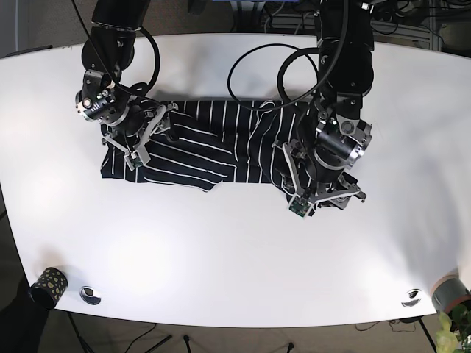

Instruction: Fold the T-shirt properly

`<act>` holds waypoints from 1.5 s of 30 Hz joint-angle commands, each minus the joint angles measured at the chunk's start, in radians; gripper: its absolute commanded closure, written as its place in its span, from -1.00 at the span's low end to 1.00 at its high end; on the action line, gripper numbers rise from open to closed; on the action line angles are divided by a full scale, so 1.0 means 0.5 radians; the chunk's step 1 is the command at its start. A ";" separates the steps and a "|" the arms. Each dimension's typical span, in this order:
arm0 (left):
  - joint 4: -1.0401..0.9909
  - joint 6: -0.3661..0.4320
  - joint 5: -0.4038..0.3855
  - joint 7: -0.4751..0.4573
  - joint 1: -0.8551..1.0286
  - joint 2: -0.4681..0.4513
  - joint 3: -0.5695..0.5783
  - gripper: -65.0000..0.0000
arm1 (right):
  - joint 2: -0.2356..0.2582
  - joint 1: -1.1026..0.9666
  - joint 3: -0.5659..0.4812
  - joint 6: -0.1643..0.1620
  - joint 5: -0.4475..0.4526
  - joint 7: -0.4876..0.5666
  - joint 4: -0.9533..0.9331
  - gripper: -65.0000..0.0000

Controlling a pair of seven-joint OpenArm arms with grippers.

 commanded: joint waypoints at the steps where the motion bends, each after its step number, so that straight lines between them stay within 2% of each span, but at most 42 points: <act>1: -0.072 0.003 0.008 -0.029 -0.101 0.006 -0.087 -0.22 | 0.014 0.029 0.002 0.003 0.034 0.045 0.035 -0.23; 6: -0.388 0.003 0.008 -0.063 -0.332 0.006 -0.225 -0.22 | -0.019 0.029 0.002 0.003 0.074 0.045 0.035 -0.23; 18: -1.570 0.009 0.008 -0.410 -0.850 0.009 -0.495 -0.22 | -0.032 0.033 0.002 0.003 0.074 0.045 0.035 -0.23; 27: -1.871 -0.004 0.002 -0.557 -0.884 0.021 -0.520 -0.18 | -0.032 0.033 0.002 0.003 0.074 0.045 0.035 -0.23; 30: -1.938 -0.004 -0.087 -0.609 -0.884 0.021 -0.513 0.18 | -0.032 0.033 0.002 0.003 0.074 0.045 0.035 -0.23; 34: -1.953 -0.004 -0.286 -0.689 -0.887 0.006 -0.510 0.96 | -0.032 0.033 0.002 0.003 0.074 0.045 0.035 -0.23; 39: -1.953 -0.040 -0.412 -0.692 -0.887 0.006 -0.507 1.00 | -0.032 0.033 0.002 0.003 0.074 0.045 0.035 -0.23; 41: -1.950 -0.123 -0.434 -0.686 -0.887 0.015 -0.507 1.00 | -0.032 0.033 0.002 0.003 0.074 0.045 0.035 -0.23; 45: -1.938 -0.387 -0.443 -0.674 -0.887 0.024 -0.507 1.00 | -0.032 0.033 0.002 0.003 0.074 0.045 0.035 -0.23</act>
